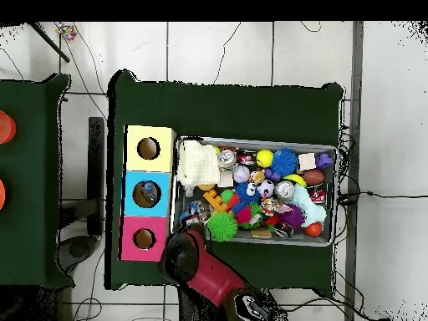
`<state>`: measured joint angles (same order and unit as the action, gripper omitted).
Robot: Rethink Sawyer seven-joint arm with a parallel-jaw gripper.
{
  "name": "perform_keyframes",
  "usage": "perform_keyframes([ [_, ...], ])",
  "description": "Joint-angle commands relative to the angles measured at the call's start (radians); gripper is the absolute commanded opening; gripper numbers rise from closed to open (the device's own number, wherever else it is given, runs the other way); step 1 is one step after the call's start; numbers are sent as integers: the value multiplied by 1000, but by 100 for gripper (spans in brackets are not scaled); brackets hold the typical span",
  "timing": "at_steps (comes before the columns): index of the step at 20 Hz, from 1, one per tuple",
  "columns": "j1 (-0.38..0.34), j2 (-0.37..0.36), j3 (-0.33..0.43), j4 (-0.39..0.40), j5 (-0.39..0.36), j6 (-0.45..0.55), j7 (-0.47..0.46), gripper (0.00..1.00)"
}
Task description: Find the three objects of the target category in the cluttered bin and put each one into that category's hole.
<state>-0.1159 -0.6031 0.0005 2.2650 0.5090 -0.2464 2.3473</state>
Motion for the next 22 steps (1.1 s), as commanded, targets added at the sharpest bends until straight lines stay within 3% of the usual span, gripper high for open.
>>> perform_keyframes([
  [1,13,17,39,-144,102,60,200,100],
  [7,60,-8,3,-179,161,145,158,100],
  [22,12,38,24,-230,116,145,132,100],
])
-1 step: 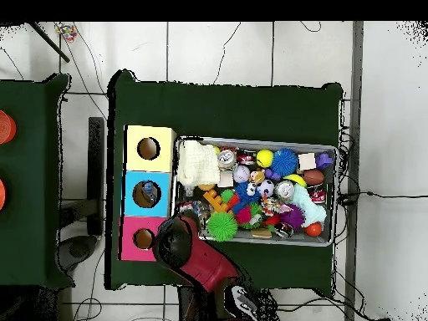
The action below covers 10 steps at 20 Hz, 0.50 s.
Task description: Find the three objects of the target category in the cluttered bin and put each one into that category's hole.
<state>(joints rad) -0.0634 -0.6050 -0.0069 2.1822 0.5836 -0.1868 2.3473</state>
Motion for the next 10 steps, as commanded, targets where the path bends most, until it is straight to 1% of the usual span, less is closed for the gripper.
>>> perform_keyframes([
  [1,-52,46,41,-151,32,79,132,100],
  [4,-89,67,61,-161,3,69,121,100],
  [10,-99,95,50,-205,2,98,87,100],
])
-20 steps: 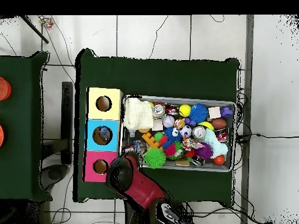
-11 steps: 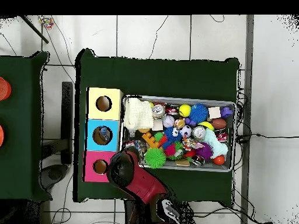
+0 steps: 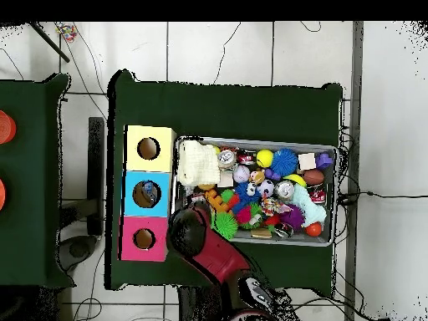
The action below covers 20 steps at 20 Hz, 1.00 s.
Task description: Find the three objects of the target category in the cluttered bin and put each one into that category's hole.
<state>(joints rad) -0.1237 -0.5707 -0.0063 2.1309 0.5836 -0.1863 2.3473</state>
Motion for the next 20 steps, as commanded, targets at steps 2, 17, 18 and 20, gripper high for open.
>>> perform_keyframes([
  [2,-61,105,61,-181,-12,69,82,100],
  [17,-29,121,31,-184,-7,36,116,100],
  [18,-17,115,29,-176,-2,33,123,100],
  [20,0,90,20,-155,6,40,135,100],
])
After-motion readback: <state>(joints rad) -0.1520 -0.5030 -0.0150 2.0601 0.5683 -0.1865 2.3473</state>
